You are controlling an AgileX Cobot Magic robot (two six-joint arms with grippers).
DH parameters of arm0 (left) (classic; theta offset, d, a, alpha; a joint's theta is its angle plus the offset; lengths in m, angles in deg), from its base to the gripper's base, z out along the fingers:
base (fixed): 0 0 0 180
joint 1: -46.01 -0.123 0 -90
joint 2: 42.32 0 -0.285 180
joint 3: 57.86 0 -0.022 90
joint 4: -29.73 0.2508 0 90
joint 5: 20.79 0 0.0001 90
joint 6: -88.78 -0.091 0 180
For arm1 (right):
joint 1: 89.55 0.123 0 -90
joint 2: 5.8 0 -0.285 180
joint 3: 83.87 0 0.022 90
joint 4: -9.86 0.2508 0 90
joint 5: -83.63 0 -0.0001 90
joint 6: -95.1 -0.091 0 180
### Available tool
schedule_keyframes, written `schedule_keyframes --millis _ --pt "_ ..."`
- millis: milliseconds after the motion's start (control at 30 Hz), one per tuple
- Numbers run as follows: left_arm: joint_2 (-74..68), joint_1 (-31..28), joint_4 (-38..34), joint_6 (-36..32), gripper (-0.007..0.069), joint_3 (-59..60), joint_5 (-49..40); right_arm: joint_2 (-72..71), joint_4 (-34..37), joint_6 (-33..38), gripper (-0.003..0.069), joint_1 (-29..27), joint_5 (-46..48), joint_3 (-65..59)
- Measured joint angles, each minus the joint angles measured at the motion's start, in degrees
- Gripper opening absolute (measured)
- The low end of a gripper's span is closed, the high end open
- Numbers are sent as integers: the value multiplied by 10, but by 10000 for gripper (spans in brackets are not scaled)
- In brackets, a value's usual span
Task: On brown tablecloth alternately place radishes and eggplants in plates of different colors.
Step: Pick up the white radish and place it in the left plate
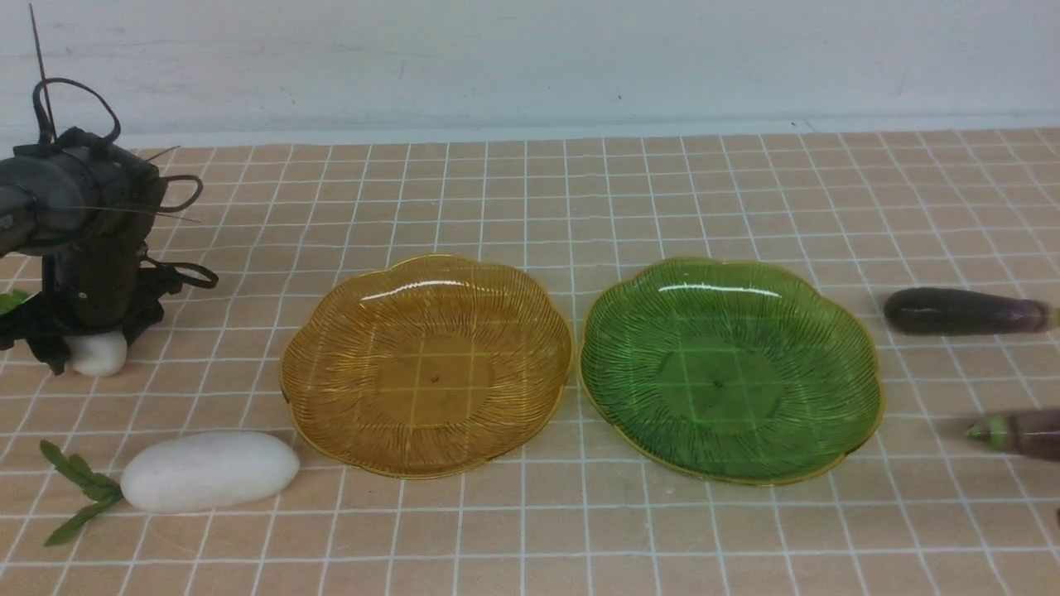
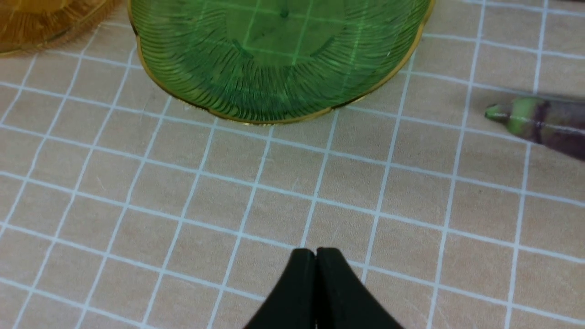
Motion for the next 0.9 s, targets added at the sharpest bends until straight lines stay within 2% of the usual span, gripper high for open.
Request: schedule_keyframes --millis 133,267,400,533,733,800,900 --pt "0 69 -74 -98 364 -7 -13 0 -1 0 -14 0 -7 1" --pt "-15 130 -70 -125 369 -7 -14 0 -6 0 -13 0 -9 1" --pt "-31 169 -37 -117 395 -7 -12 0 -9 0 -13 0 -14 1" --pt "-37 184 -18 -100 428 -7 -10 0 -9 0 -13 0 -21 1" --pt "-42 190 -9 -57 600 -8 -19 0 -9 19 -13 0 -27 1" --pt "-42 190 -6 -51 634 -11 -25 0 -9 22 -13 0 -27 1" --pt "-41 190 4 -52 633 -19 -26 0 -9 26 -12 0 -28 1"
